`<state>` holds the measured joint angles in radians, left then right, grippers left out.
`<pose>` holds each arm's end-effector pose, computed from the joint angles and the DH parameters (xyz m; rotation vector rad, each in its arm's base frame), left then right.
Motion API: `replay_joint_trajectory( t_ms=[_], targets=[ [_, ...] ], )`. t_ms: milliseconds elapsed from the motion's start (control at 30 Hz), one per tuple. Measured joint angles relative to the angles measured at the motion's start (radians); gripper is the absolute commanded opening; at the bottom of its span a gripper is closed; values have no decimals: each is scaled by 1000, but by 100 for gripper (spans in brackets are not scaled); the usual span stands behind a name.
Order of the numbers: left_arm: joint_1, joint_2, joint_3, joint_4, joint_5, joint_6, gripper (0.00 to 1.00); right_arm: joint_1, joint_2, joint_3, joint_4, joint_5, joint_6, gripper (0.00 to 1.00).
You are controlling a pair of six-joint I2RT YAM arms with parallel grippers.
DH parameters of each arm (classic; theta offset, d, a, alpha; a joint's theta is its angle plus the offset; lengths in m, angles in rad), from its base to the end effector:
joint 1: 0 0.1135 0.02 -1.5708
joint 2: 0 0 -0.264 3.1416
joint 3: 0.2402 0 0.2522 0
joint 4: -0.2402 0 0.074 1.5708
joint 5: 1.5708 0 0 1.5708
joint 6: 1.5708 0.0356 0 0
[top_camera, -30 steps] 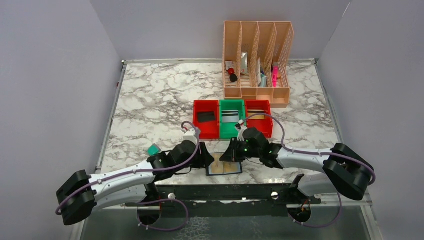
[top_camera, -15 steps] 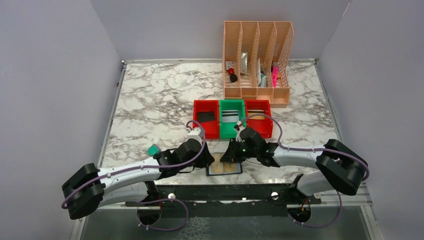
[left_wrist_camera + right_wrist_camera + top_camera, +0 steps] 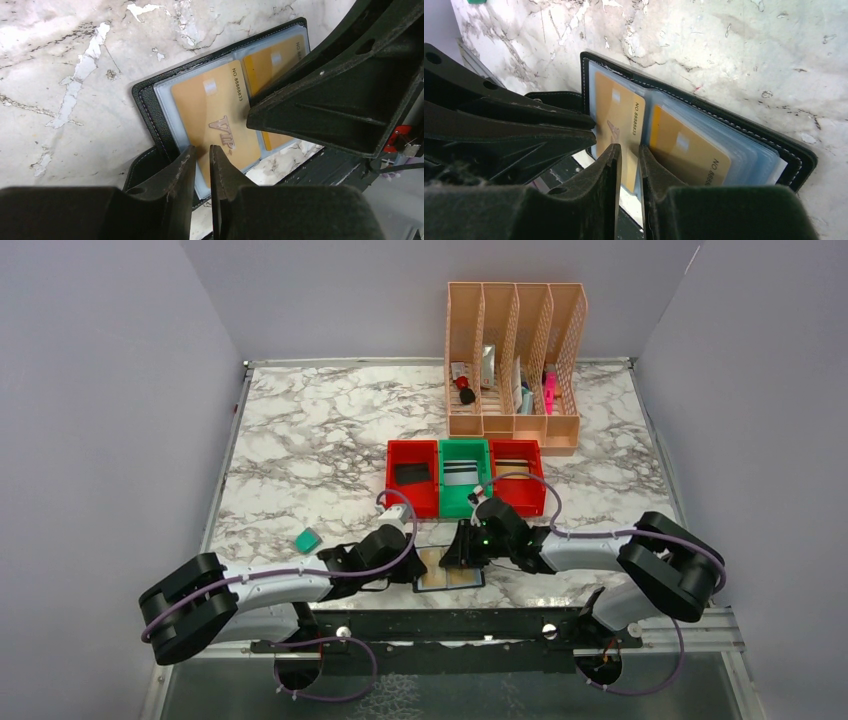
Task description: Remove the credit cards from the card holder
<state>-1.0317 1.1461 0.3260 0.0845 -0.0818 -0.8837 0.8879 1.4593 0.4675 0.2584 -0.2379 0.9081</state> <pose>0.1069 -0.1730 0.1424 0.1379 2.4657 -0.8379 0.1548 0.2035 0.1310 -0.1112 2.5833 1.0910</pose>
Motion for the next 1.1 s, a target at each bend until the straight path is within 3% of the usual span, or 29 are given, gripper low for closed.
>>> replay_joint_trajectory(
  t_ms=[367, 1100],
  targets=[
    [0, -19, -59, 84, 0, -44, 15, 0, -21, -28, 30, 7, 49, 31],
    [-1, 9, -75, 143, 3, -73, 6, 3, 32, -9, 55, 24, 61, 27]
  ],
)
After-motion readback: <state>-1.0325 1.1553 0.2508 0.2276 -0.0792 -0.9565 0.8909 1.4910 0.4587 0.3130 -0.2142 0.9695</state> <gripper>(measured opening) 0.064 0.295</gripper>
